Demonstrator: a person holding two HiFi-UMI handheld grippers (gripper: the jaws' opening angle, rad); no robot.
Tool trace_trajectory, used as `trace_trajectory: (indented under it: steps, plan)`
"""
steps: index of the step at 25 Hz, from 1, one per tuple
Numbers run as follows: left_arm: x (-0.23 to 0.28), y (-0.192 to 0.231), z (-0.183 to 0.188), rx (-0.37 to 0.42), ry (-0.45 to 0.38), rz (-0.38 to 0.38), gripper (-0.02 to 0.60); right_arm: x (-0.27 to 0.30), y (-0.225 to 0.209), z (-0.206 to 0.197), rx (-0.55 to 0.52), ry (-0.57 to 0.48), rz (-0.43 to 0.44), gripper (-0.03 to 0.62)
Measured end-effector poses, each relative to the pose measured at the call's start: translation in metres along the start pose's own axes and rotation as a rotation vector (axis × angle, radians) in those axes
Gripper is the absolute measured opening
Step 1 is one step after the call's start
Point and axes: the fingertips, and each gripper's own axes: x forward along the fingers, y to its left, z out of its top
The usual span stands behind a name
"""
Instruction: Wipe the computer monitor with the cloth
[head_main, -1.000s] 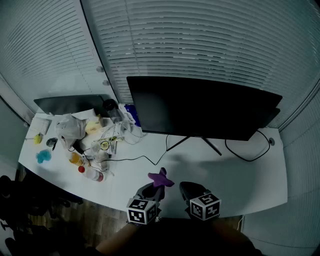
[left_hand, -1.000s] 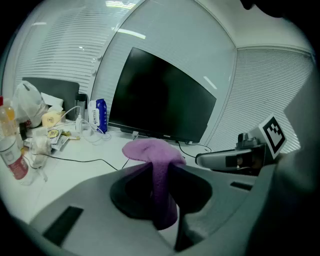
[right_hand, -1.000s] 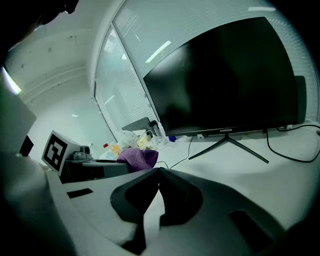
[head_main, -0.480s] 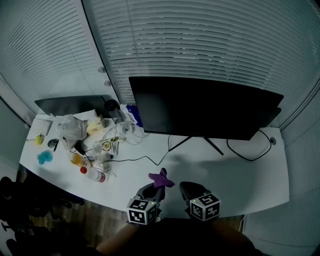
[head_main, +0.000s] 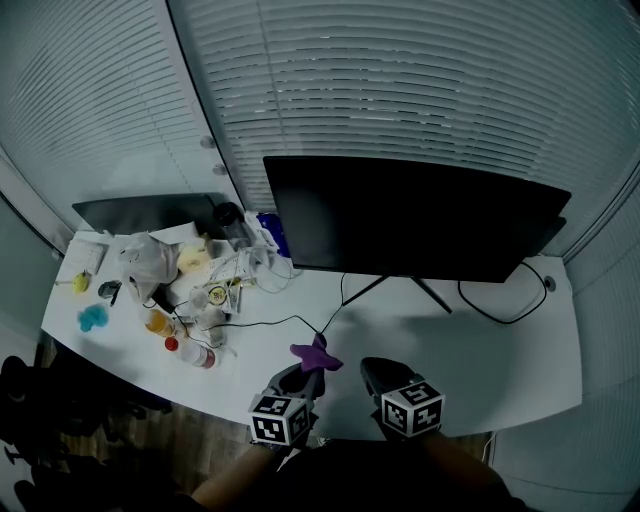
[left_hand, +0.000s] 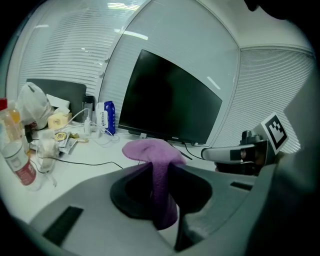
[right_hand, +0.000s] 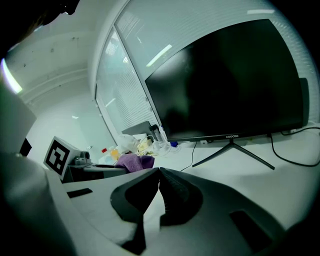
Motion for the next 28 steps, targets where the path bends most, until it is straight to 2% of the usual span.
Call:
trace_trajectory:
  steps: [16, 20, 28]
  plan:
    - [0.050, 0.096, 0.053, -0.043, -0.069, 0.167, 0.072, 0.034, -0.026, 0.037, -0.049, -0.036, -0.029, 0.025]
    - [0.076, 0.115, 0.067, -0.033, -0.063, 0.202, 0.071, 0.037, -0.035, 0.036, -0.068, -0.039, -0.044, 0.024]
    - [0.124, 0.143, 0.080, -0.036, -0.022, 0.264, 0.071, 0.028, -0.051, 0.027, -0.034, -0.034, -0.068, 0.025]
